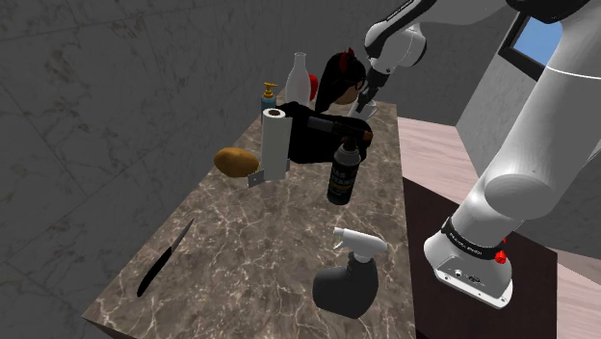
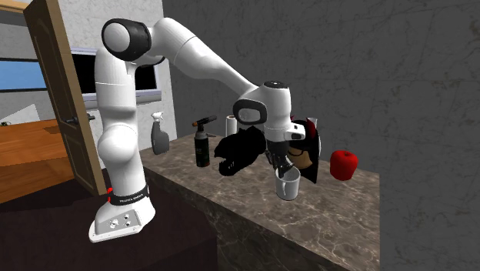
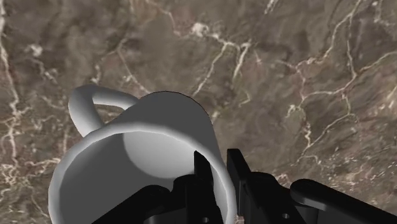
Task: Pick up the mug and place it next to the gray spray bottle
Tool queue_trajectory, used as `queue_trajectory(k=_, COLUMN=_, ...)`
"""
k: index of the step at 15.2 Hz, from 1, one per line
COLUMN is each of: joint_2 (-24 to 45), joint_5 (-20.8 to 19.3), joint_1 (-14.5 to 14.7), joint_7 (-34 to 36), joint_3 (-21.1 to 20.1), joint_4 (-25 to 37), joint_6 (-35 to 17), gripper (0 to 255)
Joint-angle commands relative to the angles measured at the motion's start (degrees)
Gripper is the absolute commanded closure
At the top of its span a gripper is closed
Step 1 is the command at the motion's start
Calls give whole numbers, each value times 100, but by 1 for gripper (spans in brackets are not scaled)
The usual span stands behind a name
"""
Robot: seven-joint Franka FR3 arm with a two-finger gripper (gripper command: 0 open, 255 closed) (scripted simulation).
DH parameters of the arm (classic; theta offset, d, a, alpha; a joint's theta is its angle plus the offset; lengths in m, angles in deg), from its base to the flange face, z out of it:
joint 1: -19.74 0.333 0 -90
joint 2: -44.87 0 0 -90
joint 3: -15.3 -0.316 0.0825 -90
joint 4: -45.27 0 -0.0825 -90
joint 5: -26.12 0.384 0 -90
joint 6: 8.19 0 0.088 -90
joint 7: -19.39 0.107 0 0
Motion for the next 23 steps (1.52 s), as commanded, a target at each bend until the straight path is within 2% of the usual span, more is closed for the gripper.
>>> queue_trajectory(k=1, joint_2=62, joint_5=11, joint_1=29, joint_7=-10, joint_3=-43, joint_4=-37, joint_6=-5, gripper=255)
queue_trajectory(k=3, joint_2=-21, joint_5=-46, joint_1=52, joint_7=41, joint_3=-34, joint_4=-95, joint_6=-2, gripper=255)
queue_trajectory(k=13, joint_2=-502, joint_5=-565, joint_1=91, joint_7=501, joint_3=28, joint_4=193, joint_6=635, gripper=255)
queue_trajectory(k=23, joint_2=-856, joint_5=-913, joint_1=95, joint_7=844, joint_3=24, joint_4=617, joint_6=1321, gripper=255)
